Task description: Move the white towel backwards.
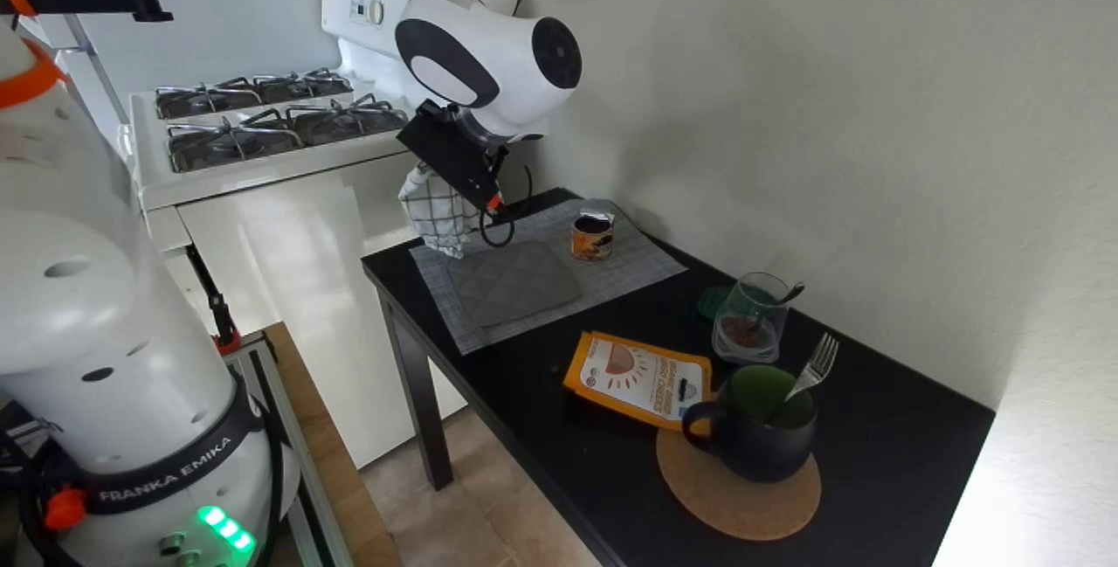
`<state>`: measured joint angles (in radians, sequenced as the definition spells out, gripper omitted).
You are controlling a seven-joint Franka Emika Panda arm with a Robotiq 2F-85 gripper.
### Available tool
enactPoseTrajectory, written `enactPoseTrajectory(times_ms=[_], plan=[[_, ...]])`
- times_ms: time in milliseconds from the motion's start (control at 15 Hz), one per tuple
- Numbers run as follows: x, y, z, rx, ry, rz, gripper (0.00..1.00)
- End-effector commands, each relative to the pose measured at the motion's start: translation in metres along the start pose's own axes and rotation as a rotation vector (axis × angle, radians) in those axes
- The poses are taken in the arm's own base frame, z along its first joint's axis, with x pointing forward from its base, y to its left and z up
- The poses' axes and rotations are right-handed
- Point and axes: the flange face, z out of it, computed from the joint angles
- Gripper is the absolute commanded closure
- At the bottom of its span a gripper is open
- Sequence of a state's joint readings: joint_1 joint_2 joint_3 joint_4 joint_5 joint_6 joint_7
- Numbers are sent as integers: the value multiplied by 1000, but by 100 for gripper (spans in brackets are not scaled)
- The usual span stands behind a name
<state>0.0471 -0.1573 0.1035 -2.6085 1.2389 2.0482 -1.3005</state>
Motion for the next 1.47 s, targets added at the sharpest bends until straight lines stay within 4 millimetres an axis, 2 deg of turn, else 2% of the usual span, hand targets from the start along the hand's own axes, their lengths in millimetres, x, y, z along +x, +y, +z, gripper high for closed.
enactPoseTrajectory(times_ms=[0,200,267,533,867,933,1000,1200,1267,1333,1400], plan=[[5,-7,-1,15,0,-17,91],[11,-16,-1,30,0,-38,91],[11,-16,-1,30,0,-38,98],[23,-18,7,-17,244,57,98],[43,-17,28,-5,506,225,98],[43,-16,36,5,502,245,98],[39,-20,22,6,468,203,91],[41,-17,32,16,480,237,91],[41,-16,33,17,480,240,98],[43,-16,35,-56,596,273,98],[46,-14,37,-59,636,291,98]])
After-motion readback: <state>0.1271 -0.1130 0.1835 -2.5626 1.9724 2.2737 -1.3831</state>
